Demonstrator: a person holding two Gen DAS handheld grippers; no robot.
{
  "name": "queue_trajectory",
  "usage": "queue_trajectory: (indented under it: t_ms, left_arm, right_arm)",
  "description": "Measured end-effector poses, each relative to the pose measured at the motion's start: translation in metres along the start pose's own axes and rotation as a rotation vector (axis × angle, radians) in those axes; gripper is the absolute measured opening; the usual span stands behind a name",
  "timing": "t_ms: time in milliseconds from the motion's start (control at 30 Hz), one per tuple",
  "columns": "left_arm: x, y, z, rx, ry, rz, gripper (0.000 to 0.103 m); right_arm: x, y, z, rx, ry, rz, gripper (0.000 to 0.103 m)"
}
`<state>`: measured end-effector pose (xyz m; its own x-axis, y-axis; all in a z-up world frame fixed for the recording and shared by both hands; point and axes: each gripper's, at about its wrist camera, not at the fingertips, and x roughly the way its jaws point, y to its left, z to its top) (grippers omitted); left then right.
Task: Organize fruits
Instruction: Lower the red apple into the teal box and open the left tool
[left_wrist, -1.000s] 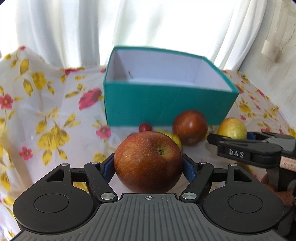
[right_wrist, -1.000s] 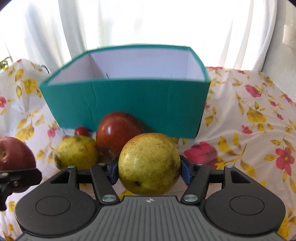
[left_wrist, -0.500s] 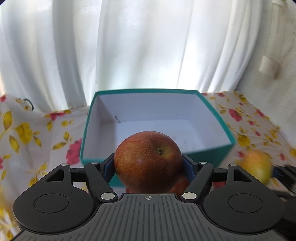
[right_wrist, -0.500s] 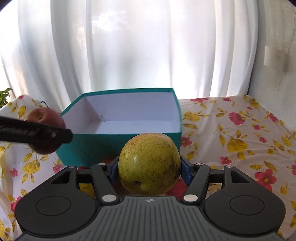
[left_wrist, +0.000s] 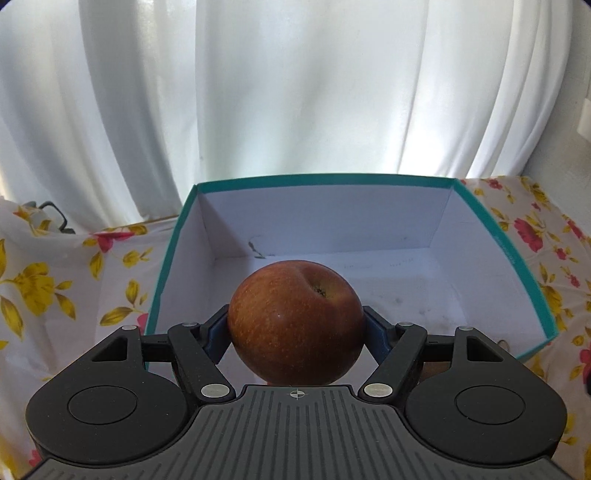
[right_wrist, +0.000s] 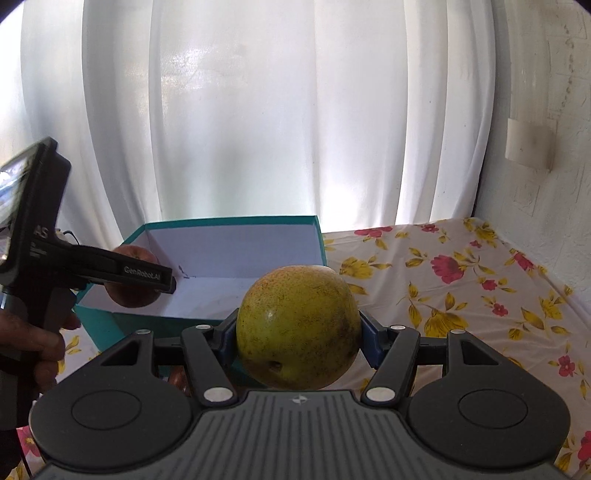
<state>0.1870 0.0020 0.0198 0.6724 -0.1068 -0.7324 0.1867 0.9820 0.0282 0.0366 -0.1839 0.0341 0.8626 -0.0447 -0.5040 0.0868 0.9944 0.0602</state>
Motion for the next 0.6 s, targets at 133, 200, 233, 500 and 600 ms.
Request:
queue_trajectory:
  t_ms: [133, 200, 233, 500, 600]
  left_arm:
    - [0.017, 0.002, 0.0, -0.004, 0.036, -0.001, 0.077]
    - [0.023, 0.002, 0.0, 0.0, 0.048, 0.003, 0.077]
    - [0.026, 0.003, -0.001, 0.0, 0.056, 0.0, 0.077]
    - [0.056, 0.007, -0.005, -0.018, 0.159, 0.004, 0.077]
    - [0.065, 0.009, -0.008, -0.025, 0.185, 0.013, 0.077]
  right_arm:
    - [0.002, -0.002, 0.003, 0.007, -0.012, -0.006, 0.063]
    - [0.003, -0.003, 0.005, 0.012, -0.013, -0.01, 0.063]
    - [0.004, -0.003, 0.005, 0.012, -0.013, -0.011, 0.063]
    - [0.003, 0.0, 0.006, -0.001, -0.013, -0.016, 0.063]
    - [0.006, 0.001, 0.007, -0.003, -0.01, -0.014, 0.063]
